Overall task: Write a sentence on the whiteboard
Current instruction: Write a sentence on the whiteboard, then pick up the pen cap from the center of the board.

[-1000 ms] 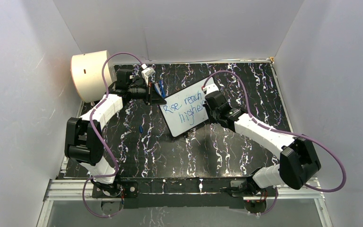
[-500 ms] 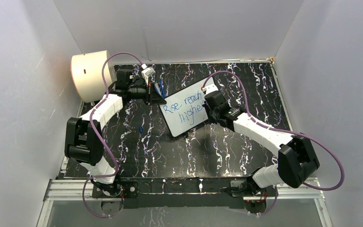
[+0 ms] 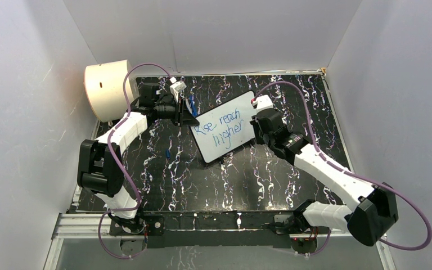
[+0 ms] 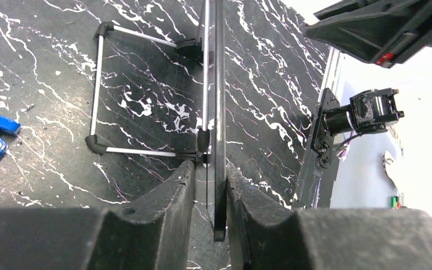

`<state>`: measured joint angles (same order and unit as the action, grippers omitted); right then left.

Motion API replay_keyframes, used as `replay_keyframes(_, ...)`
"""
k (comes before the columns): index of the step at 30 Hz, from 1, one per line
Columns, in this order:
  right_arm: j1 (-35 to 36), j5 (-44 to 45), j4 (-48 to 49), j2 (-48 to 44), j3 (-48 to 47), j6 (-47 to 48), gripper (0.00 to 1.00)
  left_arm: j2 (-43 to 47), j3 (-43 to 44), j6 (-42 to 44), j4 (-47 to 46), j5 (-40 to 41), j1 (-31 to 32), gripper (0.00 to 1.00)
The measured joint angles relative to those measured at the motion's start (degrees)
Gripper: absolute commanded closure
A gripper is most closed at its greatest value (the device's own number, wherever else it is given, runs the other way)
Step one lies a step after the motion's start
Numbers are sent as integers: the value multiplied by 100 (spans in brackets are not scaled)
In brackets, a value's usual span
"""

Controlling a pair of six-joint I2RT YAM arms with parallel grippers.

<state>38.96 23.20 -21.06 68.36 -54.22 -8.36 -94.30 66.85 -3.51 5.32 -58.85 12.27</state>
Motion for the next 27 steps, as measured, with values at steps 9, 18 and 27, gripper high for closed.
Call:
replay_keyframes(9, 0, 271, -289, -643, 98, 101, 100, 225, 92, -275, 116, 817, 127, 47)
replay_keyframes(18, 0, 428, -295, -1314, 466, 144, 100, 1687, 35, -1093, 26, 2538, 142, 36)
replay_keyframes(27, -2, 616, -208, -1880, 636, 240, 100, 2750, -610, -1803, 748, 4529, 142, 35)
